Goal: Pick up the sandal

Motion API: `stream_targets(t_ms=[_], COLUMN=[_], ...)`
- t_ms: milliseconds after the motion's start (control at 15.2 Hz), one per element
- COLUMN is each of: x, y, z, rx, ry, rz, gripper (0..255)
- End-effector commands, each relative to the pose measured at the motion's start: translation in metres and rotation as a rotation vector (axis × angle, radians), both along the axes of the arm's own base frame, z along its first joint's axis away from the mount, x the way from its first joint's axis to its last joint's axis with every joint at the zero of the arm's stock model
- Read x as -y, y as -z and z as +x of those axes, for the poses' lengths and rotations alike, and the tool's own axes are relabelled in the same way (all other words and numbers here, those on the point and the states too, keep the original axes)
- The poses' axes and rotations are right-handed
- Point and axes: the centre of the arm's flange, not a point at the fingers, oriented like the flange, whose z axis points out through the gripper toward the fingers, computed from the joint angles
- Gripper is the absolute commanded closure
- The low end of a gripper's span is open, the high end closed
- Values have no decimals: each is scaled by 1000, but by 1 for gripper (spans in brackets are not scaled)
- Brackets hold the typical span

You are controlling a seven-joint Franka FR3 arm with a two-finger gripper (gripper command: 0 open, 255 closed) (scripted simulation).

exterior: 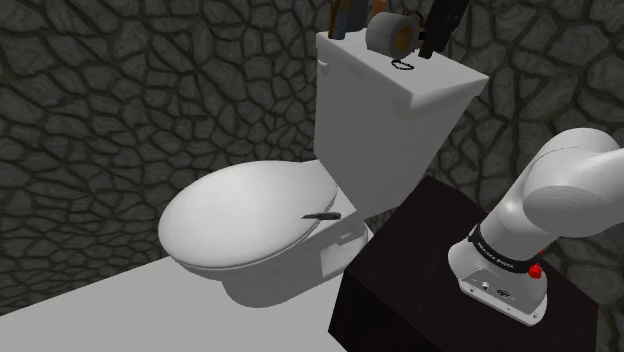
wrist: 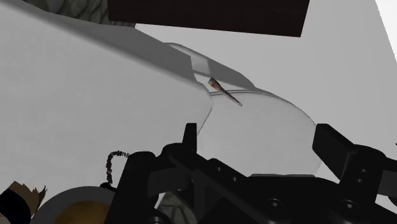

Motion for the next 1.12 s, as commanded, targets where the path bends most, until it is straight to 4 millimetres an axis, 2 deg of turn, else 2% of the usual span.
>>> stream_targets(t_ms=[0,1056], x=[0,180], y=[0,-6], z=[0,101], rx=[0,-40], ry=[0,-45], rz=[0,-57], gripper=[0,0])
